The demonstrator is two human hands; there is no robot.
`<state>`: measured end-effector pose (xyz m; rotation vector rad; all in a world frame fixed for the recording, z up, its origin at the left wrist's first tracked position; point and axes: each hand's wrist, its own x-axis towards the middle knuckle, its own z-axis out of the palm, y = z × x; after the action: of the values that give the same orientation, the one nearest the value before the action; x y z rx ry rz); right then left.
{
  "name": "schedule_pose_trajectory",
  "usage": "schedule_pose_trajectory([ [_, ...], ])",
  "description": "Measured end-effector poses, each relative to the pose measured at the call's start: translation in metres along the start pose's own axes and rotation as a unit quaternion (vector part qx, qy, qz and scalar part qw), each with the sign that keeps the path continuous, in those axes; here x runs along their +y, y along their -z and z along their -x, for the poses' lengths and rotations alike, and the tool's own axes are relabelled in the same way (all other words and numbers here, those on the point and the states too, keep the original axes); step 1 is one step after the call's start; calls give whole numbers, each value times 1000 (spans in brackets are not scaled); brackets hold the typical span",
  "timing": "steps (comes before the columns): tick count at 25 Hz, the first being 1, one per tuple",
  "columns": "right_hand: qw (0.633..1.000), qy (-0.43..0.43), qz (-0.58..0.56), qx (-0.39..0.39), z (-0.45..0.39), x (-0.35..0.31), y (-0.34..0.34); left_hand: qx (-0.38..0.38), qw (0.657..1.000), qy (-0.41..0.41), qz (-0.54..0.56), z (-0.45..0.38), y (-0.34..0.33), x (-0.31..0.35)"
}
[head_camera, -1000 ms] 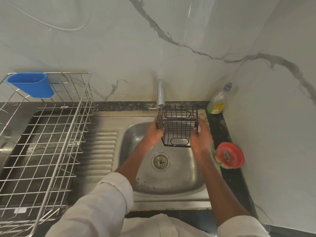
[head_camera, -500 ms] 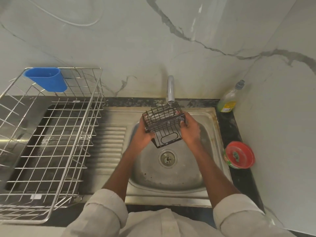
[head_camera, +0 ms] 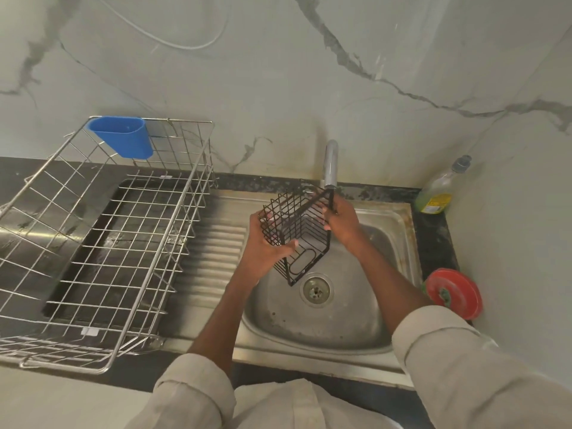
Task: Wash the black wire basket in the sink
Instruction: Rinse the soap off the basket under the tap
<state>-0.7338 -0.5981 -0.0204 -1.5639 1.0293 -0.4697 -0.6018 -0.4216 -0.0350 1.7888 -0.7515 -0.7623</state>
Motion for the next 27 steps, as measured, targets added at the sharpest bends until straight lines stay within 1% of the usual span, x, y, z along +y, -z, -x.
schedule_pose_trajectory([
  [3, 1000, 11, 25, -3, 2, 2, 4, 26, 994, 71, 79, 6, -4, 3],
  [5, 999, 4, 49, -2, 3, 11, 6, 15, 983, 120, 139, 9, -8, 2],
  [8, 998, -21, 60, 0, 15, 24, 15, 8, 965, 166, 203, 8, -14, -1],
  [11, 999, -17, 49, 14, 31, 33, 29, -10, 953, 231, 194, 0, -22, -3],
  [13, 997, -22, 74, 16, 38, 35, 44, -24, 941, 278, 193, -3, -32, 1],
  [15, 995, -60, 82, -10, 40, 37, 59, -32, 928, 314, 199, -2, -41, 6],
  [16, 992, -95, 67, -39, 40, 39, 69, -37, 923, 327, 199, -3, -46, 5],
  [18, 979, -156, 16, -128, 40, 37, 88, -54, 917, 347, 187, -7, -51, 1],
  [20, 965, -191, -30, -177, 43, 31, 103, -88, 906, 370, 187, -10, -52, -3],
  [21, 960, -202, -51, -189, 44, 31, 108, -107, 896, 385, 196, -9, -52, -4],
  [23, 952, -225, -84, -191, 46, 29, 111, -133, 869, 415, 232, -7, -52, -3],
  [25, 940, -254, -131, -188, 48, 30, 106, -141, 845, 440, 268, -3, -54, -4],
  [27, 930, -268, -179, -175, 53, 24, 99, -148, 833, 455, 278, 4, -56, -2],
])
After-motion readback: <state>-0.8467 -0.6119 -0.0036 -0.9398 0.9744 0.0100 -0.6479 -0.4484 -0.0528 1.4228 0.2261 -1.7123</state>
